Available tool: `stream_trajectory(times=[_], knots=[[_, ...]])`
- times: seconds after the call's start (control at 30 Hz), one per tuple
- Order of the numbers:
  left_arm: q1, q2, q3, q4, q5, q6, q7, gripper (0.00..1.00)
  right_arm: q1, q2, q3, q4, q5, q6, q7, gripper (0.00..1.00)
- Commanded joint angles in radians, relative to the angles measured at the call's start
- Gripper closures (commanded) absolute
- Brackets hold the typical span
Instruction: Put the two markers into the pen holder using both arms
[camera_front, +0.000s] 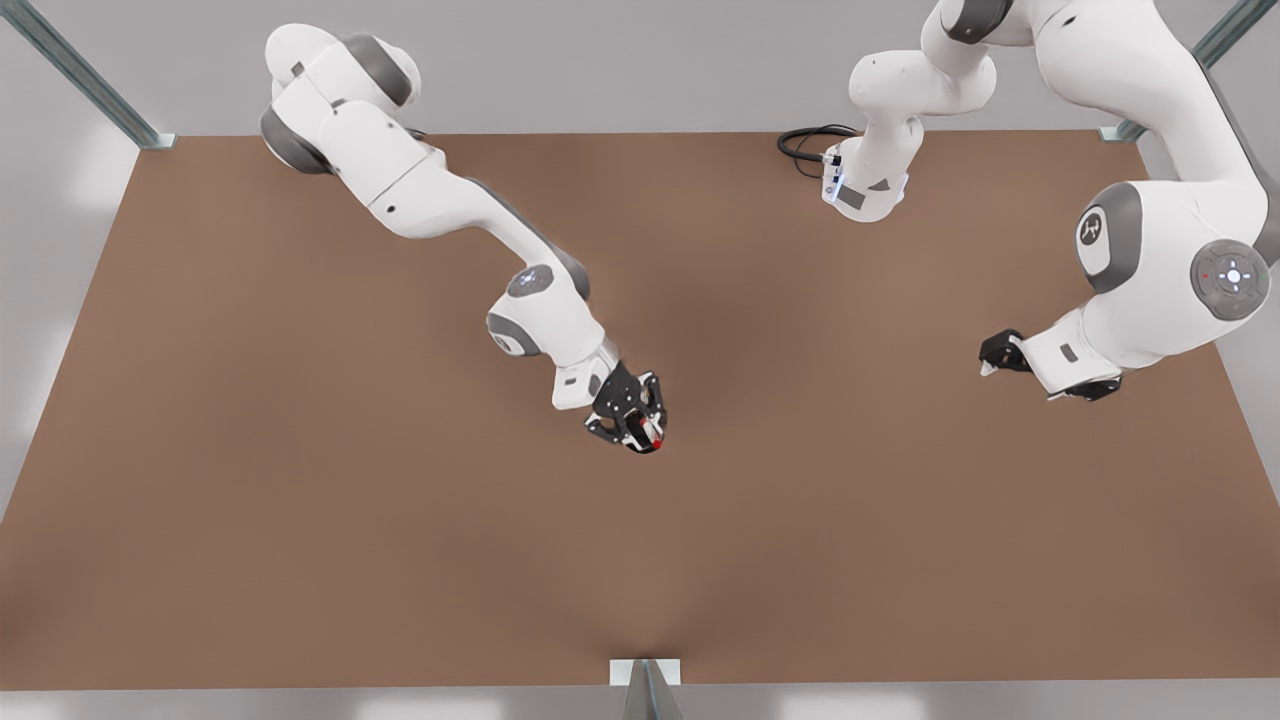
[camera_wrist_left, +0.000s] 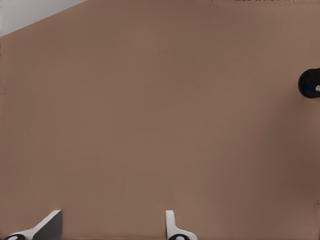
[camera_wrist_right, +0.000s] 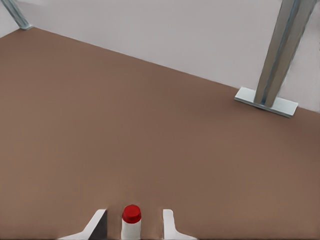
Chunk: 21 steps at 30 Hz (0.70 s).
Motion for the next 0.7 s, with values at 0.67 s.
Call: stream_trajectory(times=[0.67], knots=[[-0.023, 0.038, -0.003, 0.051, 0.013, 0.011, -0.276, 0.0, 0.106, -0.709, -0.651, -0.132, 0.495, -1.214, -0.414, 0.0]])
